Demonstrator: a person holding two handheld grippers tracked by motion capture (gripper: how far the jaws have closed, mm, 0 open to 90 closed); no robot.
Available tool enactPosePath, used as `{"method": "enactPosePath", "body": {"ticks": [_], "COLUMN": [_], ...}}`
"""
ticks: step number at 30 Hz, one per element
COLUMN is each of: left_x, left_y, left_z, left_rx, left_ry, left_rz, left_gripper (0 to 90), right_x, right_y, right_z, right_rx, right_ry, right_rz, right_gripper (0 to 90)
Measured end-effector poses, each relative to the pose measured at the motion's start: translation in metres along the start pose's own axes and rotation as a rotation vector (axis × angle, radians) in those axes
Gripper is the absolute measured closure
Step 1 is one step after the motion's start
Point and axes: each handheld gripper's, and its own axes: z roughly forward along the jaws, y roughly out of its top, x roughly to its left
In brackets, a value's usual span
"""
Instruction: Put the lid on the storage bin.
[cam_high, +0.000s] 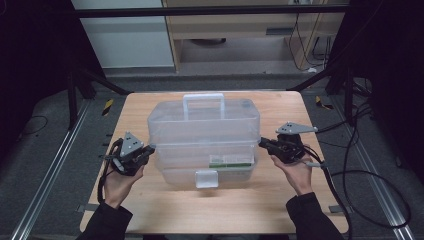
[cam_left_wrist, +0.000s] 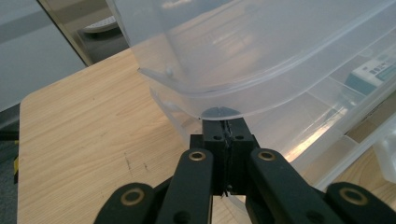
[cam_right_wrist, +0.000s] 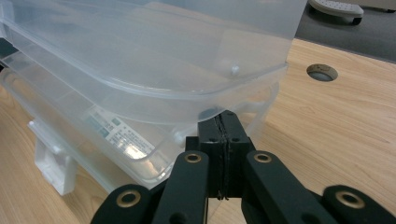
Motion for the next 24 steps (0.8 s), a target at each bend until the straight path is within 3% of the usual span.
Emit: {"method": "enactPosePath", "body": {"ticks": [11,24], "left_x": [-0.001,-0.006], "left_y": [-0.009,-0.024], "left_z": [0.004,0.011], "left_rx": [0.039,0.102], "left_ry": [0.006,-0.016], "left_rz": [0.013,0.024], "left_gripper": [89.0,89.1], "right_x": [-0.001,0.001], "right_y": [-0.010,-0.016], "right_z": [-0.003,-0.001], "right_rx": [0.017,0.039], "right_ry": [-0.032,-0.023], "right_rz": [-0.023,-0.021], "right_gripper": [89.7,89.9]}}
